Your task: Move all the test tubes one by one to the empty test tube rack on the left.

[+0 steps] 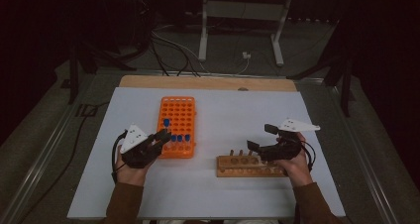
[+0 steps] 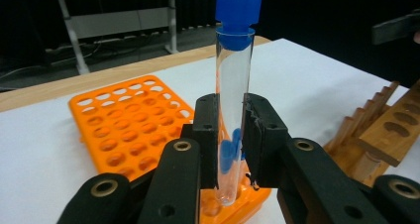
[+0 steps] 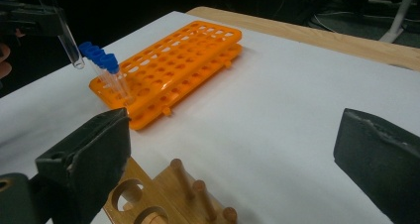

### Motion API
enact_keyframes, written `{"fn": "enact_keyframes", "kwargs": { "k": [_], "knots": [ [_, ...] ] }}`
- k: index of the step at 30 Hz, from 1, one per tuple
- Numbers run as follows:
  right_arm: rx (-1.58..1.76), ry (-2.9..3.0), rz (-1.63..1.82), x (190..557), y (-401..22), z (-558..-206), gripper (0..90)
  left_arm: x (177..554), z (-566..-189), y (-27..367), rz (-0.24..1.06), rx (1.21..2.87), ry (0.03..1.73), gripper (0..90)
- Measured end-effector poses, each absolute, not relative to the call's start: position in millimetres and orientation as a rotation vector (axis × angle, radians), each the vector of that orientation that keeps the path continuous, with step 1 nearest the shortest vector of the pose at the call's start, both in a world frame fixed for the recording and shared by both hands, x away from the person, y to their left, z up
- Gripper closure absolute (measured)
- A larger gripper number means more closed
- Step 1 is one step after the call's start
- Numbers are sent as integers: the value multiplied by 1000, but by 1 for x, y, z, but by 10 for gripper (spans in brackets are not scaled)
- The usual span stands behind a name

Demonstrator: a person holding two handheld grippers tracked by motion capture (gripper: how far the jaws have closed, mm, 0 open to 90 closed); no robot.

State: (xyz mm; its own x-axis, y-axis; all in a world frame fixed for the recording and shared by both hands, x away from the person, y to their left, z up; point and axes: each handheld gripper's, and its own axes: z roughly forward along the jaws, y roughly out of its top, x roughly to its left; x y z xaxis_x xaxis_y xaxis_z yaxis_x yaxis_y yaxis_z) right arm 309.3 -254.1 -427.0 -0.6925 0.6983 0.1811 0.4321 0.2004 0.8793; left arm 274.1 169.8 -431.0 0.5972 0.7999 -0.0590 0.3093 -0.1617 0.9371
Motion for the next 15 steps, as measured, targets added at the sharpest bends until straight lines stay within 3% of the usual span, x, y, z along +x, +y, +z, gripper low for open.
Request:
{"fn": "enact_keyframes", "kwargs": {
  "k": [15],
  "knots": [
    [1104,2197,1470,304,-273,-431,15,283,-452,192,604,1722,1008,779]
  ]
}}
